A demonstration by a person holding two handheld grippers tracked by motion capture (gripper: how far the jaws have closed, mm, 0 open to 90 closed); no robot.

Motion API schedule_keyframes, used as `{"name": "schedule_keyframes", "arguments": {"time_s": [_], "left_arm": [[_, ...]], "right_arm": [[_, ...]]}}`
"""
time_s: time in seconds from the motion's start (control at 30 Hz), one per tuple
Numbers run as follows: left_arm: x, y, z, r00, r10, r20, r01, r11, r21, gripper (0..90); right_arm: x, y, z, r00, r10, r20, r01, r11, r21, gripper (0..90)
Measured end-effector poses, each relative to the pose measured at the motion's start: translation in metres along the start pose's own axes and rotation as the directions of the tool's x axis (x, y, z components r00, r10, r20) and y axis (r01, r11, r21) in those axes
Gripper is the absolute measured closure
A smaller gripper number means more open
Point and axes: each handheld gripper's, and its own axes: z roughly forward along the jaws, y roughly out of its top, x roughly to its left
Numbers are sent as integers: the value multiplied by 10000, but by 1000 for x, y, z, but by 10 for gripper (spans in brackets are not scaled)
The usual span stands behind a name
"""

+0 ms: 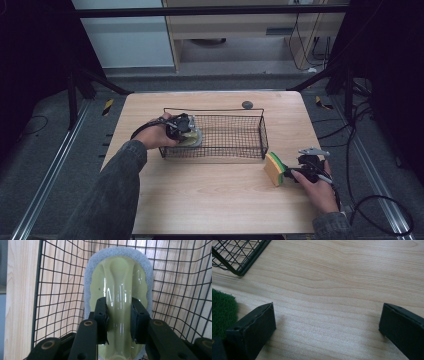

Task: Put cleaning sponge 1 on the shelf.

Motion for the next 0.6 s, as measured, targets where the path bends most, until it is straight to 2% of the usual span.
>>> {"name": "schedule_keyframes", "arguments": {"time_s": [0.6], "left_arm": [[3, -3, 0, 9993, -366, 48, 366, 9993, 21, 676]], "right_arm": [[0, 0, 0, 10000, -6, -9, 6, 10000, -1, 10]]}}
